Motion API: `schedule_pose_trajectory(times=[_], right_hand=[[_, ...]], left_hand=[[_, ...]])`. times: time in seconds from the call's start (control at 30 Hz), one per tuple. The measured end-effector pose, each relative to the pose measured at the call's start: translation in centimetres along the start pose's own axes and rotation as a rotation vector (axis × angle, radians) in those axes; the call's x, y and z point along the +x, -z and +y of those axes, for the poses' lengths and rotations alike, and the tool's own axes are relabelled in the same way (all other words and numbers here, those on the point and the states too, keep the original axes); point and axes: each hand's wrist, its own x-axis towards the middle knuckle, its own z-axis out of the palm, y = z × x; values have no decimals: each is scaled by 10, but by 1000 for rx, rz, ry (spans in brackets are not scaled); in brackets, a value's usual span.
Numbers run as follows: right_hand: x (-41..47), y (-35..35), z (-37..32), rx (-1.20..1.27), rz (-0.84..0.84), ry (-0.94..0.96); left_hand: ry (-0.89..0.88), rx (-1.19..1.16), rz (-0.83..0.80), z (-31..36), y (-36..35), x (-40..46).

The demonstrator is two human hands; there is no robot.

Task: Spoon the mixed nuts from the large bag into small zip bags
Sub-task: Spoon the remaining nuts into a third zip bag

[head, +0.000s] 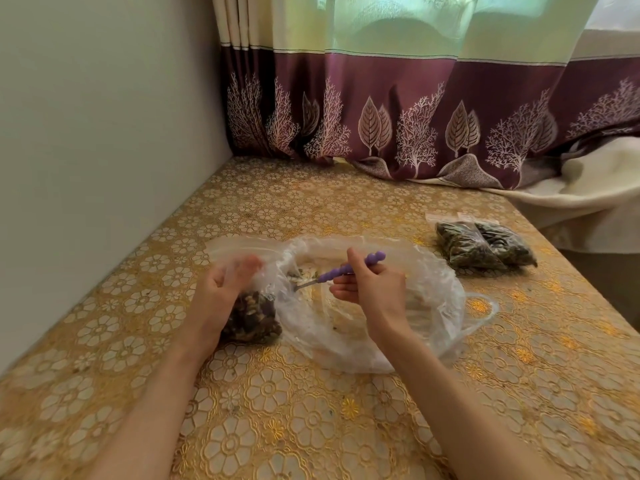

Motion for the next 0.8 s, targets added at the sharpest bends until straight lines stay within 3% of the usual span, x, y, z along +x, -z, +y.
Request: schedule_pose_trajectory(times=[0.4,0.8], right_hand=[[1,9,-5,269,-52,-317],[-5,31,-14,182,34,-278]], left_hand=[[-33,-31,-50,7,-1,-4],[-54,-8,-45,7,1,-7]])
